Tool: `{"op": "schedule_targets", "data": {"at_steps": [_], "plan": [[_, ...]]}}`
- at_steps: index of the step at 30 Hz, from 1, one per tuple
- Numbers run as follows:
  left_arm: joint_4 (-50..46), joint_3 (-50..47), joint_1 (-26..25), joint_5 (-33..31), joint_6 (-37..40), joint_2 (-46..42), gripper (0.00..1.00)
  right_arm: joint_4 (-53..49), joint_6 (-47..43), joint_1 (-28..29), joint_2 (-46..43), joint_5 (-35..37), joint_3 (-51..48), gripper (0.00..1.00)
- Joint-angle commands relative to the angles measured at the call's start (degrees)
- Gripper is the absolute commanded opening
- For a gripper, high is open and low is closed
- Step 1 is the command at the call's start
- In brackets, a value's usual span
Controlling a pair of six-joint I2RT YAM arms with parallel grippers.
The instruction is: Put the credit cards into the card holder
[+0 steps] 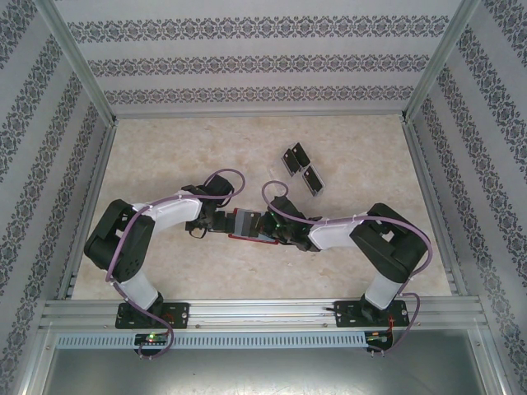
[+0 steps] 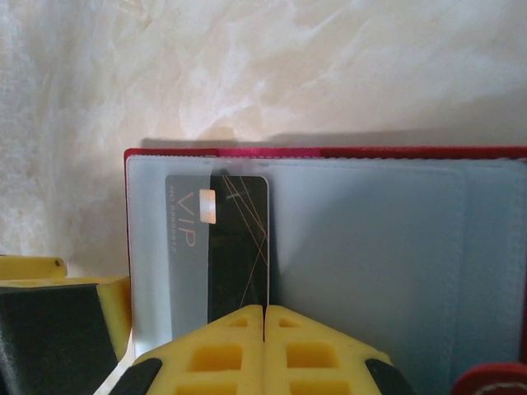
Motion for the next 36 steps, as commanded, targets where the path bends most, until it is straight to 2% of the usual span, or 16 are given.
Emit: {"op": "schedule_targets", "data": {"at_steps": [1, 18, 27, 29, 36], "plan": [[0.25, -1.38, 0.14, 1.23, 1.16, 0.70, 1.00, -0.49, 0.07, 1.33, 1.34, -0.81, 1.38, 0.00], [0.45, -1.37, 0.10, 1.75, 1.02, 0.61, 1.00, -1.55, -0.25, 2.34, 3.48, -3.19, 4.84, 0.00], [0.80, -2.26, -0.05, 3.21, 0.26, -0.51, 1.00, -6.71, -2.64, 2.26, -2.49, -0.77, 2.99, 0.37], [0.80, -2.33, -0.28, 3.39, 0.12, -0.71, 1.00, -8.49, -3.47, 1.95, -3.52, -0.20, 2.82, 0.40], [1.58, -3.78, -2.15, 4.87, -1.16, -1.21, 1.00, -10.05, -4.31, -0.06, -3.75, -0.74, 1.33, 0.41]]}}
